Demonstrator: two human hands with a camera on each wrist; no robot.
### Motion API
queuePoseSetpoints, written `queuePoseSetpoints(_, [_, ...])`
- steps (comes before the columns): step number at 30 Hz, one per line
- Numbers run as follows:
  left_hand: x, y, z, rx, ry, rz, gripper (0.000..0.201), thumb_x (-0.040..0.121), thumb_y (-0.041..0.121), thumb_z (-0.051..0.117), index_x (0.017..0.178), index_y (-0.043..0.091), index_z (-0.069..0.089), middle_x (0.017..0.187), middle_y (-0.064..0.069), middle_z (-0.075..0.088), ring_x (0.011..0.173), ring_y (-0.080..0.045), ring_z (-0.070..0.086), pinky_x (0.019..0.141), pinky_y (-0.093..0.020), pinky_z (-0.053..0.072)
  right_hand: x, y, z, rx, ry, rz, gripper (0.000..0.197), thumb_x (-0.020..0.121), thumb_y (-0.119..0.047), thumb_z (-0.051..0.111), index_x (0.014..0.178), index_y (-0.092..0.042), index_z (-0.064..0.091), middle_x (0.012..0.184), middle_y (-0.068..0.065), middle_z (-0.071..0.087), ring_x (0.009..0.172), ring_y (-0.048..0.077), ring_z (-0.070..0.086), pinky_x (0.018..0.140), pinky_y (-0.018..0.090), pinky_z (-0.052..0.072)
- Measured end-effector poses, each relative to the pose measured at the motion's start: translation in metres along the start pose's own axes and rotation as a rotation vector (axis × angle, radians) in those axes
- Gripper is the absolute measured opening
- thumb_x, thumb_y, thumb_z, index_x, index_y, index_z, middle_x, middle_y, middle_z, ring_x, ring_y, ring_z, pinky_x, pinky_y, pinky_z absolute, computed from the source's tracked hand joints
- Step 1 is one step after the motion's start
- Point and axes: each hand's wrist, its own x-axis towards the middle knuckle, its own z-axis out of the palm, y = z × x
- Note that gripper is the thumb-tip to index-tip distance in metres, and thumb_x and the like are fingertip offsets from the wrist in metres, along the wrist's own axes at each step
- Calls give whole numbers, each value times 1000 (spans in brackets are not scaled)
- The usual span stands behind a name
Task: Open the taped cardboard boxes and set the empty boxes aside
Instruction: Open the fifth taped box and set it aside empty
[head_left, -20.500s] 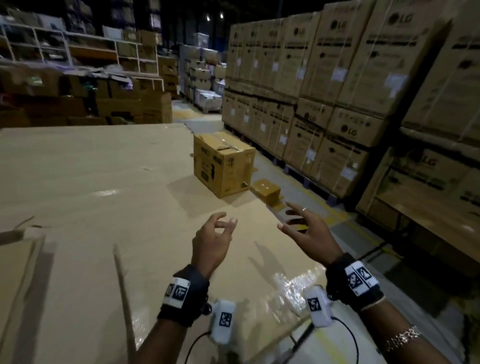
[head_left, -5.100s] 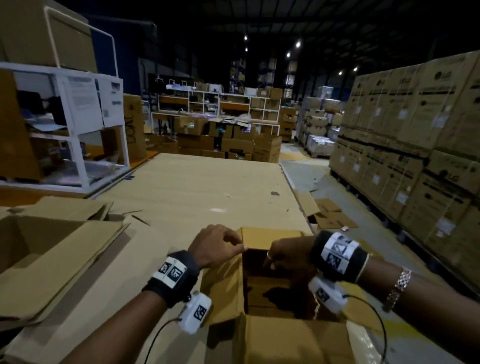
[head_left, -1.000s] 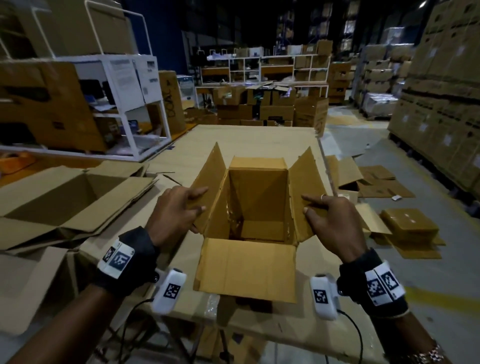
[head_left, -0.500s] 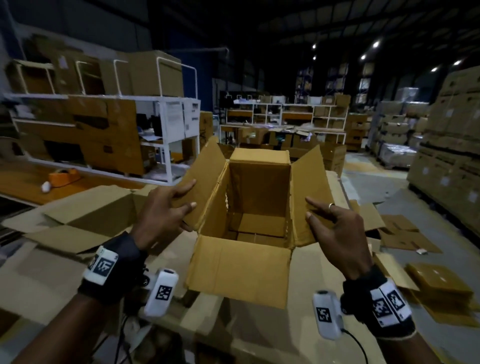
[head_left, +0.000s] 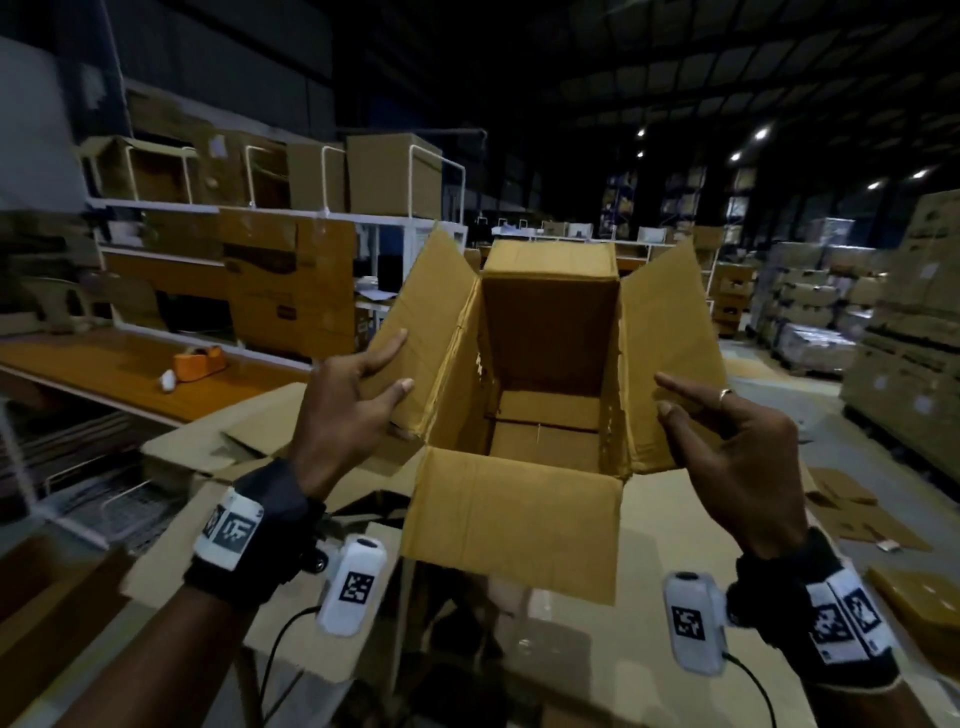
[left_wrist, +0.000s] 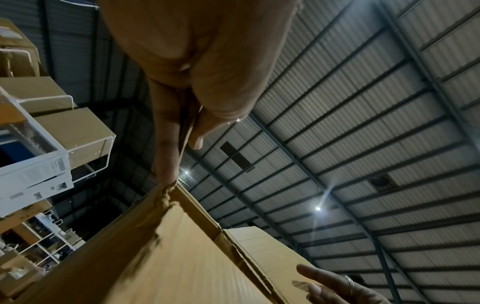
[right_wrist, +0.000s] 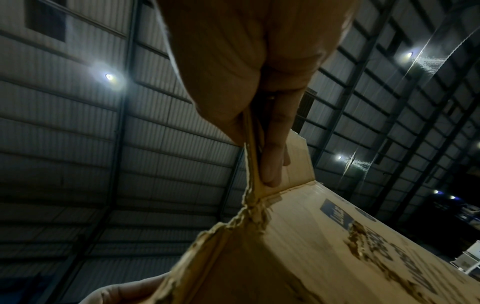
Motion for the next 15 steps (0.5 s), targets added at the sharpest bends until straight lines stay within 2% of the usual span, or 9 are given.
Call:
queuePoseSetpoints(2, [3, -17, -21, -15, 28, 5, 61, 93, 15, 70, 149, 26, 48, 148, -2, 51, 121, -7, 50, 86, -21, 55, 5, -12, 21, 16, 4, -14, 32, 93, -14, 70, 125, -15, 71, 107, 3, 75, 86, 7, 72, 74, 26, 60])
queuePoseSetpoints(4, [6, -34, -39, -47, 46, -7, 61, 93, 15, 69, 149, 29, 48, 150, -3, 50, 125, -12, 53, 89, -31, 59, 10, -23, 41, 43, 5, -21, 31, 93, -13, 70, 124, -12, 71, 106, 4, 75, 87, 4, 71, 75, 21, 59])
queuePoseSetpoints(5, [9, -42, -47, -64, 50, -14, 62, 93, 15, 69, 148, 31, 48, 151, -3, 49, 127, -16, 53, 89, -34, 60, 13, -28, 51, 57, 10, -25, 30, 93, -12, 71, 123, -11, 72, 105, 4, 75, 87, 2, 70, 75, 19, 58])
queuePoseSetpoints(8, [19, -71, -68, -93, 59, -33, 61, 93, 14, 68, 148, 32, 48, 152, -3, 48, 132, -21, 52, 86, -40, 62, 22, -39, 85, 92, 9, -48, 29, 93, -10, 71, 122, -10, 72, 106, -2, 73, 91, -3, 70, 76, 22, 59])
queuePoseSetpoints(10, [27, -92, -77, -94, 75, -29, 60, 93, 13, 67, 147, 31, 49, 152, -3, 48, 132, -21, 52, 84, -33, 62, 28, -41, 110, 93, 0, -67, 29, 93, -10, 71, 122, -9, 72, 108, -2, 73, 92, -4, 70, 75, 20, 59])
queuePoseSetpoints(13, [44, -124, -84, -112, 78, -34, 59, 94, 10, 66, 146, 33, 49, 152, -5, 47, 129, -20, 53, 69, -11, 57, 36, -37, 148, 106, 5, -74, 28, 93, -9, 71, 121, -8, 72, 104, 3, 76, 86, 0, 71, 71, 17, 57])
queuePoseSetpoints(15, [58, -144, -87, -99, 74, -17, 59, 93, 8, 66, 146, 31, 49, 151, -7, 47, 125, -17, 53, 66, -6, 54, 42, -32, 175, 130, 25, -73, 27, 93, -8, 71, 120, -7, 73, 105, 4, 76, 88, 1, 71, 73, 13, 55])
